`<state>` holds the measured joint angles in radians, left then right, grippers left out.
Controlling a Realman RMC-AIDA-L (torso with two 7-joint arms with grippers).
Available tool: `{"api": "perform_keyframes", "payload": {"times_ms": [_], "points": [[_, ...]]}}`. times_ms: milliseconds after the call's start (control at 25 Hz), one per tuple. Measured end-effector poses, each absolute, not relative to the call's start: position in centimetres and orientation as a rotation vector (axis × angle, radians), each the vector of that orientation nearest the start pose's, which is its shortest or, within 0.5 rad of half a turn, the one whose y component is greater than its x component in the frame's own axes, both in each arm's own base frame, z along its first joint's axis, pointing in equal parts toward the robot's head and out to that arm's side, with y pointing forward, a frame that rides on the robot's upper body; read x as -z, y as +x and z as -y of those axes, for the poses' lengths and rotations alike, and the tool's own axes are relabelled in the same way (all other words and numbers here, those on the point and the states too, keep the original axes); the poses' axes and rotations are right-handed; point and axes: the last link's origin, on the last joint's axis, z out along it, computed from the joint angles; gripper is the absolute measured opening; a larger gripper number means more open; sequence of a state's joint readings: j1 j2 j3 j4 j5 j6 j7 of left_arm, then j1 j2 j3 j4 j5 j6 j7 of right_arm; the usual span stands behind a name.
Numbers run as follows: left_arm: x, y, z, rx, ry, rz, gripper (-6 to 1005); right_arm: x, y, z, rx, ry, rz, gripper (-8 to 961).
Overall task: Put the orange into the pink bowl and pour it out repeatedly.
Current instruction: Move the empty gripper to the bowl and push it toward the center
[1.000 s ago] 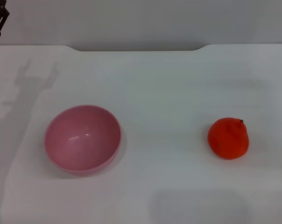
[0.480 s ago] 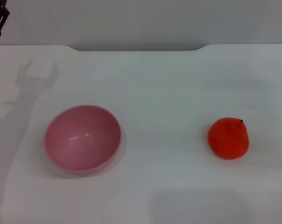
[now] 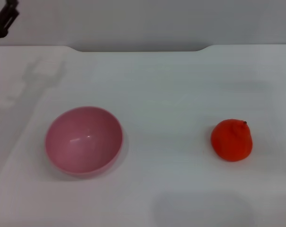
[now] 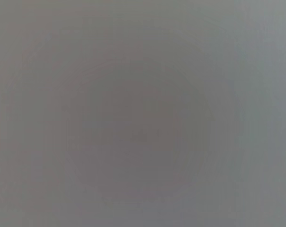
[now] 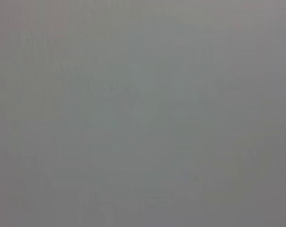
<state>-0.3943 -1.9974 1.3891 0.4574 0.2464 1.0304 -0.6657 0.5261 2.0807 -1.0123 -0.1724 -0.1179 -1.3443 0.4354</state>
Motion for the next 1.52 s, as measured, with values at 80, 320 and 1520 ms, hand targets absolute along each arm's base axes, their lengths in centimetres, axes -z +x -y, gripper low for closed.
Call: {"api": "perform_keyframes", "payload": {"times_ms": [80, 320, 1520], "points": [[-6.7, -29.3, -38.8, 0.976, -1.760, 0.625, 744, -8.0, 31.0, -36.4, -1.068, -1.203, -0.473, 666], [-9.7, -25.8, -40.4, 0.938, -2.093, 0.743, 739, -7.5, 31.6, -36.0, -1.053, -1.205, -0.498, 666], [-6.5, -23.6, -36.9, -0.238, -2.436, 1.235, 712, -7.2, 32.2, -35.3, -1.065, -1.220, -0.531, 667]]}}
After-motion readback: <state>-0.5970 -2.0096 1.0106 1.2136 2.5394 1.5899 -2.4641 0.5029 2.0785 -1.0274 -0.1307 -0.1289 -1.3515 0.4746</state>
